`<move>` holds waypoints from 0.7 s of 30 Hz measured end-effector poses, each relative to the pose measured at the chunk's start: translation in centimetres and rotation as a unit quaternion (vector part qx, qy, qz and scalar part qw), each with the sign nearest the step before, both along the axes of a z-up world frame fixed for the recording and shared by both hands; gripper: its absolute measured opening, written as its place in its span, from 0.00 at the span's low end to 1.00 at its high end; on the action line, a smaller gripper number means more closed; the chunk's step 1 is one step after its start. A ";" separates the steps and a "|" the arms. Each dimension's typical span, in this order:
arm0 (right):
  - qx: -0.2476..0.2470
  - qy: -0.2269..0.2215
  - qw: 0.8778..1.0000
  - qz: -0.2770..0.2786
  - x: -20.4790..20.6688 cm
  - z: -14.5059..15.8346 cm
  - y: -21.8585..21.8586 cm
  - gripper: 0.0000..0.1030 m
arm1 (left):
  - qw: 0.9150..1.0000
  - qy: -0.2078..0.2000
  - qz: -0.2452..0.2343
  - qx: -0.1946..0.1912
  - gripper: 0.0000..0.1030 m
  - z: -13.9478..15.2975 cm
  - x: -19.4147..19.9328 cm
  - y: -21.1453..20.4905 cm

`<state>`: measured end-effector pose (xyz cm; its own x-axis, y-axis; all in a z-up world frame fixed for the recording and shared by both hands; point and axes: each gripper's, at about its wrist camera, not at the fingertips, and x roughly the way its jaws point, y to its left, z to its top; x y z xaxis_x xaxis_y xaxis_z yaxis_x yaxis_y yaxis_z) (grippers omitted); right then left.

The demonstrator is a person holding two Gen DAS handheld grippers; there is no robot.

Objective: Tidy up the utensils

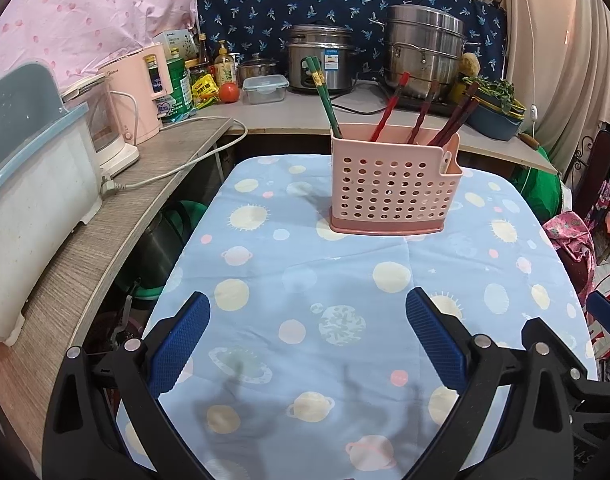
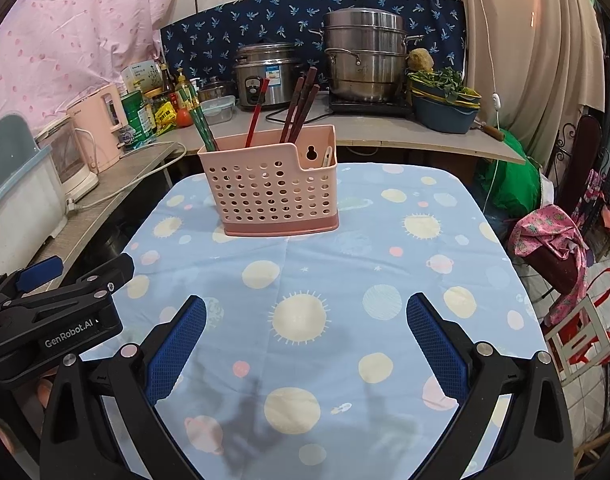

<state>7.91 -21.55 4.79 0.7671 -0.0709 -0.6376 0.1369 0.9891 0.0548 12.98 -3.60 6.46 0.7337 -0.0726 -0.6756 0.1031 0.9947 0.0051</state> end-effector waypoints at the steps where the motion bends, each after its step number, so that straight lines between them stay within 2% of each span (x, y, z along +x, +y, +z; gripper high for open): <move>1: 0.000 0.000 1.000 -0.001 0.0 0.0 0.0 0.94 | 1.000 0.000 0.000 0.000 0.91 0.0 0.0 0.0; 21: 0.000 0.001 1.000 -0.003 0.0 -0.1 0.2 0.94 | 1.000 0.000 0.000 0.003 0.91 -0.2 -0.1 0.2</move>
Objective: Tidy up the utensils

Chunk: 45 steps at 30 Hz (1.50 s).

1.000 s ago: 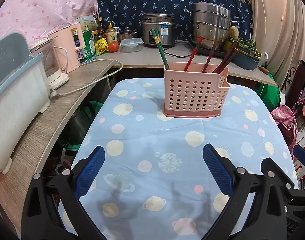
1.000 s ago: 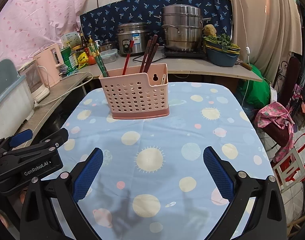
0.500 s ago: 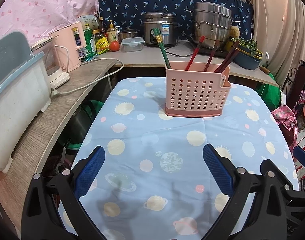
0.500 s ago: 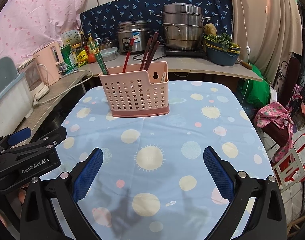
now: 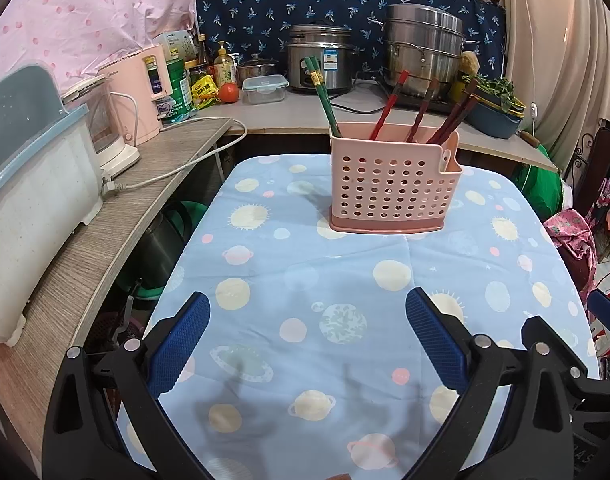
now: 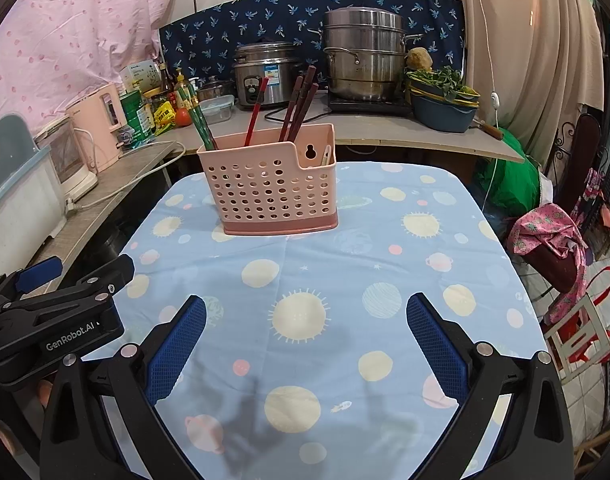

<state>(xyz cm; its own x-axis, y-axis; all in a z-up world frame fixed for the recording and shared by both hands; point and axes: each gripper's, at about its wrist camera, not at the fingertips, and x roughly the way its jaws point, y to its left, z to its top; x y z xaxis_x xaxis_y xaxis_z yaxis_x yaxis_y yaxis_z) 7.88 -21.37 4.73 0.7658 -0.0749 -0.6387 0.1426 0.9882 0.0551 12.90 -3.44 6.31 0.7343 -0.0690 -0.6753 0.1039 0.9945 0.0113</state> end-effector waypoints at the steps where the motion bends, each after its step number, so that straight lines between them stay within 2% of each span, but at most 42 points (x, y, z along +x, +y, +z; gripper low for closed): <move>1: 0.000 0.000 1.000 0.000 0.0 0.0 0.0 0.94 | 1.000 0.000 0.000 0.000 0.91 0.0 0.0 0.0; 45: -0.005 0.007 1.000 -0.002 0.2 -0.4 -0.2 0.94 | 1.000 -0.001 -0.003 0.008 0.91 -0.1 0.1 -0.5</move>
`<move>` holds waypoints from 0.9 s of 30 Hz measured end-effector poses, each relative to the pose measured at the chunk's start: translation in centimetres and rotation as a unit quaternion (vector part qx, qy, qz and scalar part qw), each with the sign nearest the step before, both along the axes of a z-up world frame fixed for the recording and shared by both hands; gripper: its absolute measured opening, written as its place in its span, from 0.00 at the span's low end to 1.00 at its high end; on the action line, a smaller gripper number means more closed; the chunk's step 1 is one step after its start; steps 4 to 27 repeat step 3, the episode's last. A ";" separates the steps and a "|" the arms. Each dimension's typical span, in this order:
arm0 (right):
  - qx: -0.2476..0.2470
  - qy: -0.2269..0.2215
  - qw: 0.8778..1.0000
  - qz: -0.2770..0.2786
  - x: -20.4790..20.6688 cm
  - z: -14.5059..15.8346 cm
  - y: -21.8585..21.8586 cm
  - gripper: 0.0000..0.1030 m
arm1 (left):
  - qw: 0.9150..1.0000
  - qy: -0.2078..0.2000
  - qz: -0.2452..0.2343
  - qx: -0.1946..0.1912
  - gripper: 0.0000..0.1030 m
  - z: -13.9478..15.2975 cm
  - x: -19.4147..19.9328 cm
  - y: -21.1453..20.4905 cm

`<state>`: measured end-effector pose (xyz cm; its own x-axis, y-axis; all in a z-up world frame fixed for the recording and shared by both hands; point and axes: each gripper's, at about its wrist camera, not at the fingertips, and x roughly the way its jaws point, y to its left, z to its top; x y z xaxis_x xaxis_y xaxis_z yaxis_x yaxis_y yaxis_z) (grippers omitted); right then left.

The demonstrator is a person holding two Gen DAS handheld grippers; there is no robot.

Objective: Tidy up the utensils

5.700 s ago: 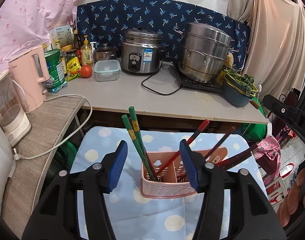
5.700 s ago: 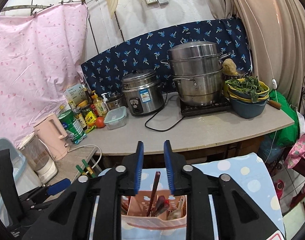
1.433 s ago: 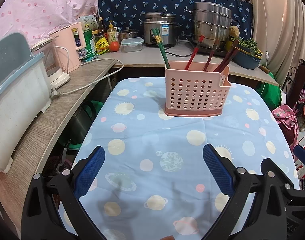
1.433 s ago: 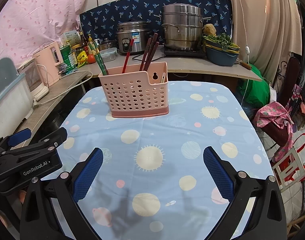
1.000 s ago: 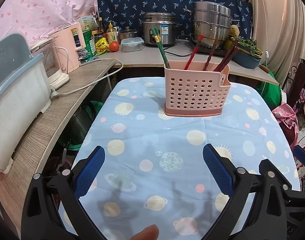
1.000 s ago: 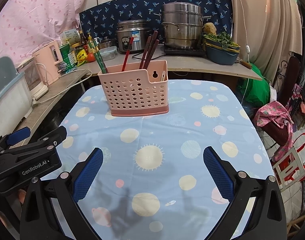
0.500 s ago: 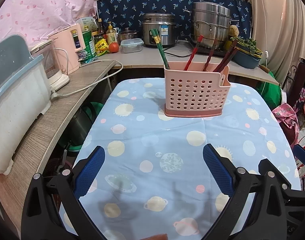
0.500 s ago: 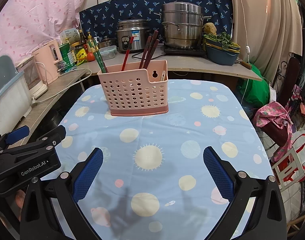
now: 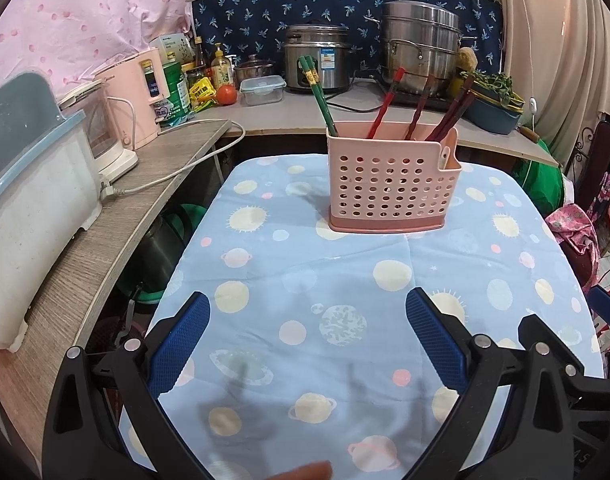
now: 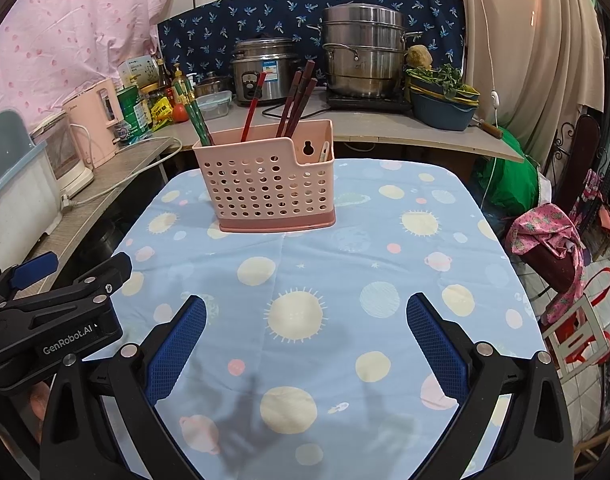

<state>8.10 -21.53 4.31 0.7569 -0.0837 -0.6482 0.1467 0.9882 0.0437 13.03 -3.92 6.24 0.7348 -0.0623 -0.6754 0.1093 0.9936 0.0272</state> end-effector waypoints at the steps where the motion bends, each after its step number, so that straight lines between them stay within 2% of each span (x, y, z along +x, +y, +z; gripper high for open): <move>1: 0.000 0.000 1.000 0.000 0.1 0.0 -0.1 0.94 | 1.000 0.001 0.000 0.000 0.91 -0.1 0.0 0.0; 27: 0.000 0.000 1.000 0.000 0.1 0.0 -0.1 0.94 | 1.000 0.004 0.002 -0.002 0.91 -0.2 0.2 0.2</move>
